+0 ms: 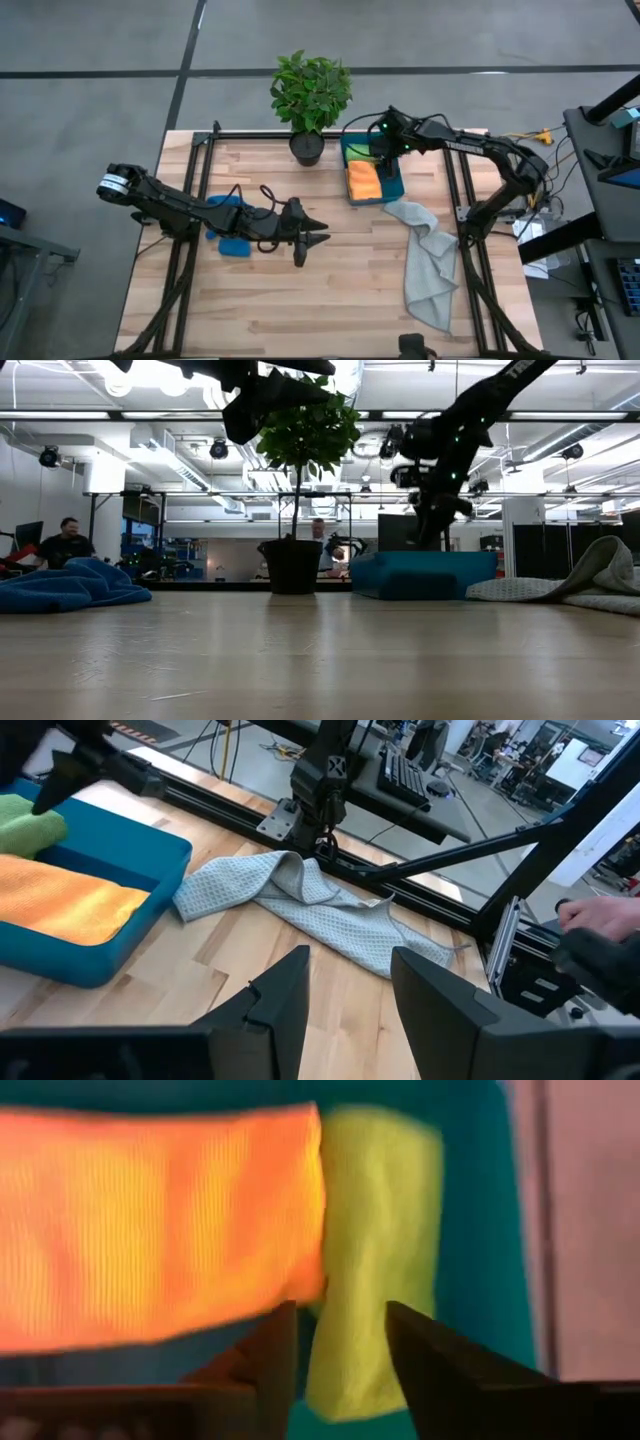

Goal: Fold microfiber towels
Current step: Adjust microfiber towels in the blue bin

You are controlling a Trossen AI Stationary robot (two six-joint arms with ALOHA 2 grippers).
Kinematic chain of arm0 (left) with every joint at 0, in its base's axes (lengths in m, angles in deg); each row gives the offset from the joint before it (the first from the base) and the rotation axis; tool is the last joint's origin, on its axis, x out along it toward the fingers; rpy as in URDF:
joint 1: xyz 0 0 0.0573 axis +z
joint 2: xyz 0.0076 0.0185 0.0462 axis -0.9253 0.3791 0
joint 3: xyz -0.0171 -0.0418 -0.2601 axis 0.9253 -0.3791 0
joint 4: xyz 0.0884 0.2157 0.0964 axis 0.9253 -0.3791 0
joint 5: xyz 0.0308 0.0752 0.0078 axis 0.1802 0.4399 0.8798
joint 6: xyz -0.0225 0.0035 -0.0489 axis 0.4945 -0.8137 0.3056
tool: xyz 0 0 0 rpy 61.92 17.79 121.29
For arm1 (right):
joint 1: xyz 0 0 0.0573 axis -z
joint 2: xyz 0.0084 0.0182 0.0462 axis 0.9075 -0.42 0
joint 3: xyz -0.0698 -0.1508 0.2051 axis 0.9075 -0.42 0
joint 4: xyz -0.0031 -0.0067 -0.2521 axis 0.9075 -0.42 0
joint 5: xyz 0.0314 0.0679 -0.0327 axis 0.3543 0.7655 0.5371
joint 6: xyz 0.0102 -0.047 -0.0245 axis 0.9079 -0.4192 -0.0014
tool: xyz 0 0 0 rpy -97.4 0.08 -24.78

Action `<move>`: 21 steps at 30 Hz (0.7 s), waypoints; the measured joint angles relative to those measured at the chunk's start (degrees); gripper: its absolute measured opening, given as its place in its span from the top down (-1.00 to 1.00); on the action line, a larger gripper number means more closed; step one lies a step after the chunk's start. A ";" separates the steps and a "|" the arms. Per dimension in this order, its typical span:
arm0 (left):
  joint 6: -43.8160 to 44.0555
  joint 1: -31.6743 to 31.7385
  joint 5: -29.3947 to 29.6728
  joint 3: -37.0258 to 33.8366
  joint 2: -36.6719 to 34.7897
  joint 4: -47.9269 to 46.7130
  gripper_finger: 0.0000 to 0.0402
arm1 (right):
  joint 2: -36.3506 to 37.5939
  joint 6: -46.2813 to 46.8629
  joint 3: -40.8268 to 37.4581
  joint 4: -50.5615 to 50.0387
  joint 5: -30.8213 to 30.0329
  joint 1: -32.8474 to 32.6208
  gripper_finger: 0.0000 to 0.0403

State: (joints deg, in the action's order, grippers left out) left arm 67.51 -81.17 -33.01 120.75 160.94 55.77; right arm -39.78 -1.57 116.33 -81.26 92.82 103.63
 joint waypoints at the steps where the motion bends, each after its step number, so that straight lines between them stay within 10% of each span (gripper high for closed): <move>1: 0.00 0.00 0.00 0.00 0.00 -0.01 0.36 | -0.66 0.61 -0.02 -0.68 0.02 0.38 0.36; 7: 0.00 0.13 0.00 -0.09 0.54 -0.10 0.36 | -5.98 5.19 -0.06 3.05 -3.77 1.02 0.91; 21: 0.09 0.17 -0.20 -0.04 1.62 0.30 0.36 | -7.43 5.64 0.41 0.99 -3.21 1.15 0.96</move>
State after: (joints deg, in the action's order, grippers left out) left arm 67.60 -81.00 -33.21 120.70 162.55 56.06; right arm -47.20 4.08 116.74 -80.28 89.61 104.78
